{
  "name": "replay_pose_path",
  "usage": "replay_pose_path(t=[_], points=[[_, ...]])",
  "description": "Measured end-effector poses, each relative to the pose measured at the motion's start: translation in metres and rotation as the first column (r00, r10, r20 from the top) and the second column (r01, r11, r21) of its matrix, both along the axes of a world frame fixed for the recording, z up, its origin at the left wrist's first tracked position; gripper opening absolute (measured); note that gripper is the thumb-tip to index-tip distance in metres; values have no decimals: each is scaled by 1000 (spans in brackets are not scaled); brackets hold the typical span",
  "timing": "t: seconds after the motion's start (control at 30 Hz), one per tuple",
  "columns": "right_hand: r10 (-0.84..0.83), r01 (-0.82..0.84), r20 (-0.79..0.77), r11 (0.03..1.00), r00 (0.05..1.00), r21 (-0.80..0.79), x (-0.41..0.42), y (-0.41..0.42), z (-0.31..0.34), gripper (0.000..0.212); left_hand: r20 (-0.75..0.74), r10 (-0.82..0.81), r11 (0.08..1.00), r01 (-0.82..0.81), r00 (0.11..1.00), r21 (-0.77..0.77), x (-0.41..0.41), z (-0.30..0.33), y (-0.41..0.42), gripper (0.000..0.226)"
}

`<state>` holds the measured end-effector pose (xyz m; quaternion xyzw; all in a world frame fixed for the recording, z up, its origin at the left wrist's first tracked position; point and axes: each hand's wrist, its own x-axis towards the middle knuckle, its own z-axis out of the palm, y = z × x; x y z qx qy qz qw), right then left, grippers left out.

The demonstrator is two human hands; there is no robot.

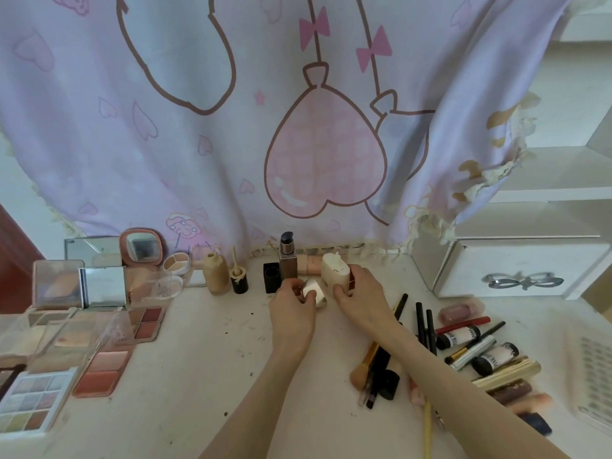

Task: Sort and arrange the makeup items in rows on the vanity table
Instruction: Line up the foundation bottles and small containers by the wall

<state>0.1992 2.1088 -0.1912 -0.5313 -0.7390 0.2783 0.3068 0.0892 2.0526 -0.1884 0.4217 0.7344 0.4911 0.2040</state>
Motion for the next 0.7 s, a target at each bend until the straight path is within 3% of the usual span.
replay_pose_path(t=[0.2,0.5,0.7], points=[[35,-35,-7,999,999,-15,1,-5,3,45,-13,-25,999,25,1000,34,9,2,3,23],[78,-78,-35,997,996,0,5,-5,3,39,-311,-119,993,118,943,-22,11,6,-2,32],[97,-97,-43,995,994,13,6,-3,2,48,-284,-62,998,60,957,-16,7,0,-14,29]])
